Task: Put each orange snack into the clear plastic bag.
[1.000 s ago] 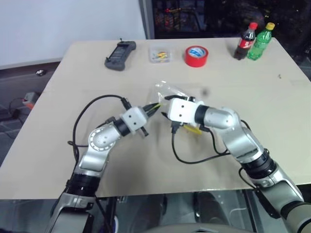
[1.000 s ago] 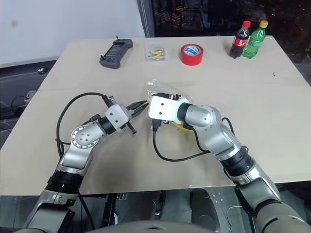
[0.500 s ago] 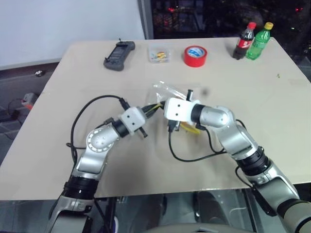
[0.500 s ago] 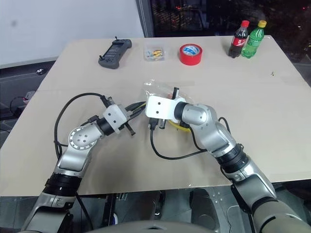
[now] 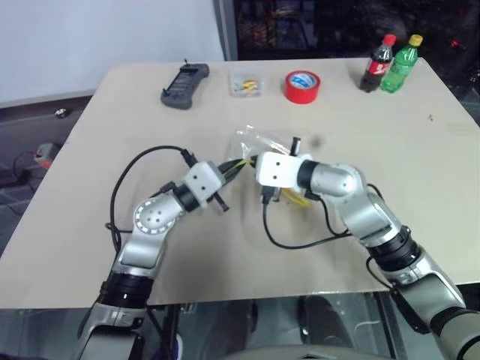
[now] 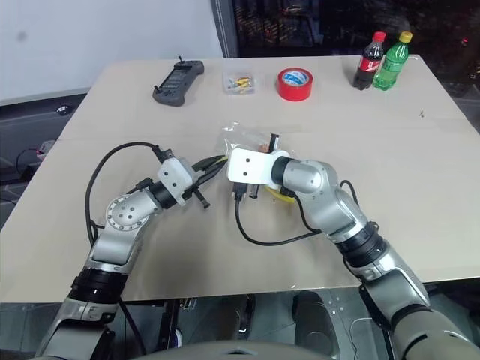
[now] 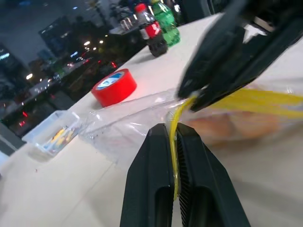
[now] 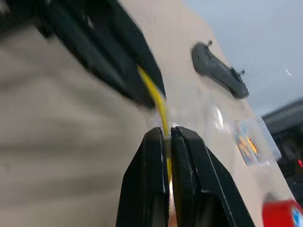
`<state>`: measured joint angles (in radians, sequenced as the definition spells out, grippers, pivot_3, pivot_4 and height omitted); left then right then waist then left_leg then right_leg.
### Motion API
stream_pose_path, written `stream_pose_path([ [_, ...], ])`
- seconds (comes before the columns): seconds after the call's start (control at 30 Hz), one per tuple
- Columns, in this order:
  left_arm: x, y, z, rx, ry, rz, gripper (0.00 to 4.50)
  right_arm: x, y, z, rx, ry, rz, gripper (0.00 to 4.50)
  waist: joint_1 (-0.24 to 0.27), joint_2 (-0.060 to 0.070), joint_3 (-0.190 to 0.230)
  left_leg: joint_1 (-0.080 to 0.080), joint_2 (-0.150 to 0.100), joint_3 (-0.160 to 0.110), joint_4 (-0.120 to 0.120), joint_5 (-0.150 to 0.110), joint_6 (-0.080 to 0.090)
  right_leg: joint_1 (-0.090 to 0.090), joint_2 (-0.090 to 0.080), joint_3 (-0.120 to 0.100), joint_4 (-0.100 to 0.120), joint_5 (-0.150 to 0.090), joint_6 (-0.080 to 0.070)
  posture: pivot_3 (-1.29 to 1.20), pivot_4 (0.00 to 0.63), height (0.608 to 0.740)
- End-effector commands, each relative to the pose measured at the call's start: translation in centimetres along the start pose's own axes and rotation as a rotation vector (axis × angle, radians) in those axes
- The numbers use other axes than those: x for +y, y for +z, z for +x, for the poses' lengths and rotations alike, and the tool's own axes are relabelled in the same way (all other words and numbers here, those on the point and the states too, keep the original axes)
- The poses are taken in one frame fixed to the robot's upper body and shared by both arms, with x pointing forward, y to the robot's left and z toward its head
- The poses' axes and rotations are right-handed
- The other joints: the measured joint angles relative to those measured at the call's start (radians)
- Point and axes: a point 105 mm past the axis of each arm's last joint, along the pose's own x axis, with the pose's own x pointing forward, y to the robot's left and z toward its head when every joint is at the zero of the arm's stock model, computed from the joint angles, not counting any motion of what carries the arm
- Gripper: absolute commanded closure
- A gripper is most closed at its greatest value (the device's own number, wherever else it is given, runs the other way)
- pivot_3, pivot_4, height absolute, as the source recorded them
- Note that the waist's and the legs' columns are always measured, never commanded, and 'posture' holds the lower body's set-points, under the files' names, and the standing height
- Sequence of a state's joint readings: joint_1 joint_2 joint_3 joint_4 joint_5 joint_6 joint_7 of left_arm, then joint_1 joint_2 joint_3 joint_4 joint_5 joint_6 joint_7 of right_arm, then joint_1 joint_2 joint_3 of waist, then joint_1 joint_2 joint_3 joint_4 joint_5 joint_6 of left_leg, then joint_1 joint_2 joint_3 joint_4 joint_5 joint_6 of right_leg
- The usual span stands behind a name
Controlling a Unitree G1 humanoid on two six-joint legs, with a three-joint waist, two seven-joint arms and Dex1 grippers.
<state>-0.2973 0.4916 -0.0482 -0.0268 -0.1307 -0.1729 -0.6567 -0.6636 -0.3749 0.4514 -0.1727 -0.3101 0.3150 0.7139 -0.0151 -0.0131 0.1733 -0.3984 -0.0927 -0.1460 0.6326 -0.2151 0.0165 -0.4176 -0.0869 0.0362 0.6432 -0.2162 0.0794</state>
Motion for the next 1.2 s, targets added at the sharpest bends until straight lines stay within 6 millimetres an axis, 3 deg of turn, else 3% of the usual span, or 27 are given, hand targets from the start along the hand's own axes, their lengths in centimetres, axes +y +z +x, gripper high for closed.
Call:
stream_pose_path([
  [0.03,2.3,2.4,-0.5,-0.086,0.081,-0.008,4.50,-1.8,-2.1,-2.1,0.101,-0.097,0.016,4.43,0.000,0.000,0.000,0.000,0.000,0.000,0.000,0.000,0.000,0.000,0.000,0.000,0.000,0.000,0.000,0.00,0.150,0.740],
  [0.4,3.7,2.2,0.5,-0.091,0.114,-0.112,4.50,-5.1,-8.0,-8.2,0.376,-0.292,0.062,4.43,0.002,0.000,0.000,0.000,0.000,0.001,0.000,0.000,0.001,0.000,0.000,0.000,0.000,0.000,0.000,0.00,0.150,0.740],
  [0.5,3.6,2.1,1.2,-0.091,0.099,-0.130,4.50,-6.4,-9.2,-9.0,0.427,-0.350,0.044,4.43,0.000,0.000,0.000,0.000,0.000,0.001,0.000,0.000,0.001,0.000,0.000,0.000,0.000,0.000,0.000,0.00,0.150,0.740],
  [0.67,3.7,2.0,2.7,-0.095,0.093,-0.158,4.50,-7.7,-10.0,-9.0,0.454,-0.396,0.027,4.43,0.001,0.000,0.000,0.000,0.000,0.002,0.000,0.000,0.000,0.001,0.000,0.001,0.000,0.000,0.000,0.00,0.150,0.740],
  [0.9,6.4,3.8,5.6,-0.137,0.048,-0.156,4.50,-13.3,-9.0,-10.8,0.454,-0.522,-0.062,4.43,0.001,-0.001,0.001,-0.001,-0.001,0.002,0.001,0.001,-0.001,0.000,0.000,0.000,0.000,0.000,0.000,0.00,0.150,0.740],
  [1.07,4.1,3.1,5.7,-0.106,-0.065,-0.086,4.50,-12.2,-7.6,-11.7,0.430,-0.474,-0.106,4.43,-0.002,-0.001,0.001,-0.001,-0.001,0.002,-0.001,0.001,-0.001,0.000,-0.001,0.001,-0.003,0.000,0.000,0.00,0.150,0.740],
  [1.17,2.6,2.3,5.0,-0.088,-0.113,-0.076,4.50,-10.2,-7.3,-11.9,0.423,-0.412,-0.096,4.43,-0.003,-0.001,0.001,-0.004,0.000,0.003,-0.002,0.000,-0.001,-0.003,-0.001,0.003,-0.003,0.000,0.000,0.00,0.150,0.740],
  [1.2,1.6,1.6,4.4,-0.066,-0.150,-0.058,4.50,-8.6,-7.2,-12.0,0.418,-0.367,-0.076,4.43,-0.002,-0.001,0.001,-0.004,-0.001,0.003,-0.001,0.000,-0.001,-0.004,-0.001,0.003,-0.003,0.000,0.000,0.00,0.150,0.740],
])
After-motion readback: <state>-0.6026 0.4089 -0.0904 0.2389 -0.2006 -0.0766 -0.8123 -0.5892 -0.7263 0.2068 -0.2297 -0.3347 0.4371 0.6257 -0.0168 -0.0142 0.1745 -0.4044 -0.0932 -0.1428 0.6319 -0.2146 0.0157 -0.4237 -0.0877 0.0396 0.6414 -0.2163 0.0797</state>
